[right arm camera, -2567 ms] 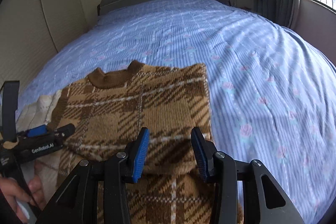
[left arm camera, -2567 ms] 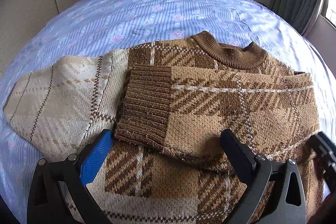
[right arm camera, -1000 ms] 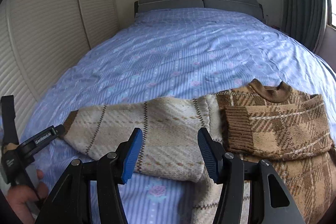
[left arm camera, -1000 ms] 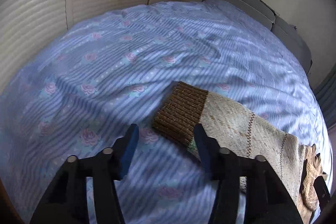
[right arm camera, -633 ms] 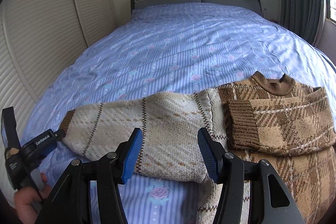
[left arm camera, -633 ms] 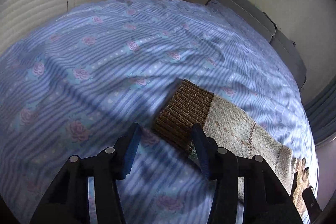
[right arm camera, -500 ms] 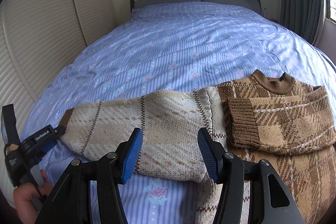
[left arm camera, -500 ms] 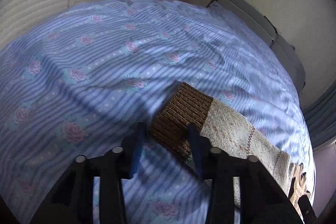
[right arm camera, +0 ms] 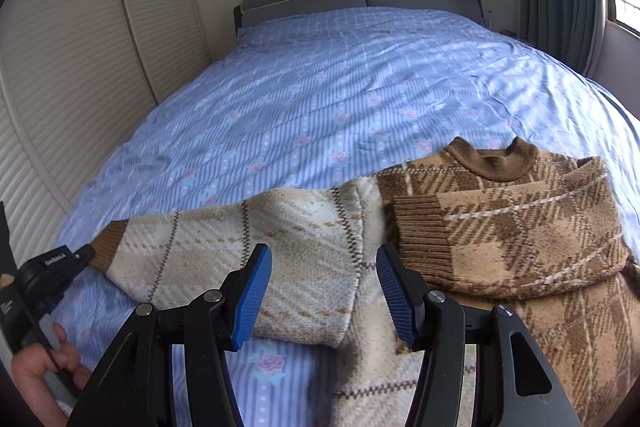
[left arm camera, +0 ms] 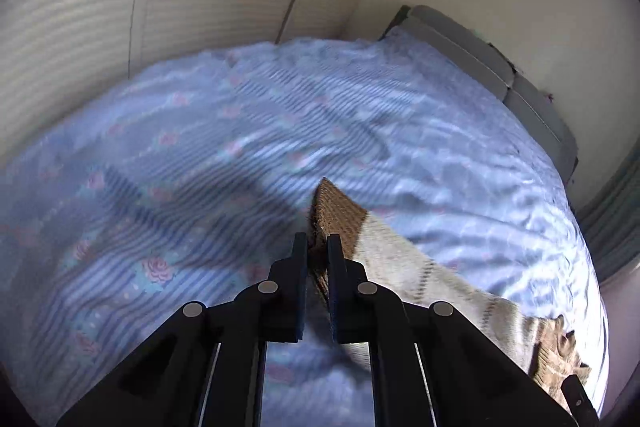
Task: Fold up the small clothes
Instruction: 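Lift the cream sleeve and fold it across the body, then open the left gripper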
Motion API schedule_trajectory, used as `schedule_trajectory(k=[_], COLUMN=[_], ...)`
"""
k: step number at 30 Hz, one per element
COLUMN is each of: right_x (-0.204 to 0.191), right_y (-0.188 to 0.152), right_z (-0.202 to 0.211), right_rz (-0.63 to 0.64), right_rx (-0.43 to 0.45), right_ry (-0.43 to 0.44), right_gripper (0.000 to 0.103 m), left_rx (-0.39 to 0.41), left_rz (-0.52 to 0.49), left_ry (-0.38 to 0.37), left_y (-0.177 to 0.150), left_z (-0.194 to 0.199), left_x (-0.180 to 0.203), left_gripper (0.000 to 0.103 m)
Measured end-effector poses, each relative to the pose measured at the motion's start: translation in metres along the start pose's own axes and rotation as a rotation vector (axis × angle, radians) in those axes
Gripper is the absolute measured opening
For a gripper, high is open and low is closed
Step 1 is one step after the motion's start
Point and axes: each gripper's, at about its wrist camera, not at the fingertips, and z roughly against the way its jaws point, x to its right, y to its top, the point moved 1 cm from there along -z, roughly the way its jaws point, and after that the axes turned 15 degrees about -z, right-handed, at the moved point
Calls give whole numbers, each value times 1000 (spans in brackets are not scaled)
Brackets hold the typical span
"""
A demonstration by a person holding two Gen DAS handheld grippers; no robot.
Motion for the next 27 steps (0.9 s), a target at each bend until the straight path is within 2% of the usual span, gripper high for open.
schedule_trajectory(k=[6, 13, 18, 27], right_x=[32, 93, 158, 277], right_y=[20, 40, 60, 83], right_z=[25, 46, 66, 96], right_rz=[-43, -75, -148, -314], right_rx=[39, 59, 84, 110], right_ry=[-3, -57, -91, -157], right_gripper=[56, 56, 56, 56], left_rx=[54, 108, 114, 88], left_rz=[-84, -202, -318, -519], left_ry=[-38, -86, -152, -303], left_y=[20, 28, 14, -39], left_z=[35, 68, 87, 97], left_x=[51, 142, 227, 386], left_gripper=[10, 10, 10, 10])
